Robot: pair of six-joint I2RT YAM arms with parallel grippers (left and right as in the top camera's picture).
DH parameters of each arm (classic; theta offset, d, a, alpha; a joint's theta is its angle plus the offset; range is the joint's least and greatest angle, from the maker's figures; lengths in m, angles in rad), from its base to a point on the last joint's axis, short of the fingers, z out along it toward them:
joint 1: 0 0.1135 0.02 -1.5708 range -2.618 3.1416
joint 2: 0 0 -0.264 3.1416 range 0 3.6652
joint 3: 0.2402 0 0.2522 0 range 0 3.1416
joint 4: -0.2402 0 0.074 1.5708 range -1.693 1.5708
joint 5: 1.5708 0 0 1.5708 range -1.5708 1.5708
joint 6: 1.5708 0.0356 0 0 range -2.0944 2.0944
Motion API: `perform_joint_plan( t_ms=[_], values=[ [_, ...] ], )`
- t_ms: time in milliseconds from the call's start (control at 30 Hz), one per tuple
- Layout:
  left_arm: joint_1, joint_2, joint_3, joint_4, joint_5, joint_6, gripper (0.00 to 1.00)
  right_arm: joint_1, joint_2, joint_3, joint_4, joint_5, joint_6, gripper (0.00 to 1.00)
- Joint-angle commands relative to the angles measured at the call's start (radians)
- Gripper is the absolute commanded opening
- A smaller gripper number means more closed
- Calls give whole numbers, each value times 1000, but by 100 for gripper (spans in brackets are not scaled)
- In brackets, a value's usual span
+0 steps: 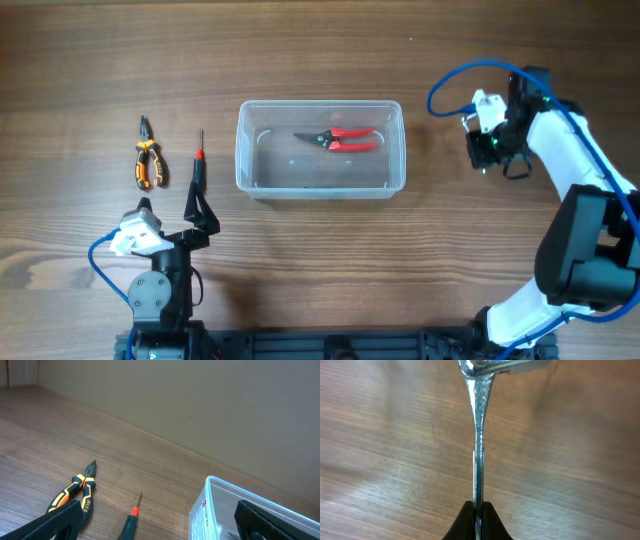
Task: Pack container
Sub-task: 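Lift the wrench with the right gripper and lower it into the container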
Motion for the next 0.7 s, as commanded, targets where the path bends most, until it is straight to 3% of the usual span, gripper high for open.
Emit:
perform_joint_plan(
  t_ms=[0,333,667],
  values=[
    [-5,-5,-1,-2,-8,-13,100,32,13,123,-30,-43,-29,4],
    [-5,-5,-1,-3,-8,-13,100,268,11,438,-151,-42,-58,4],
    [-5,-5,-1,-2,-8,-13,100,584,11,504,-179,-49,-195,4]
  ],
)
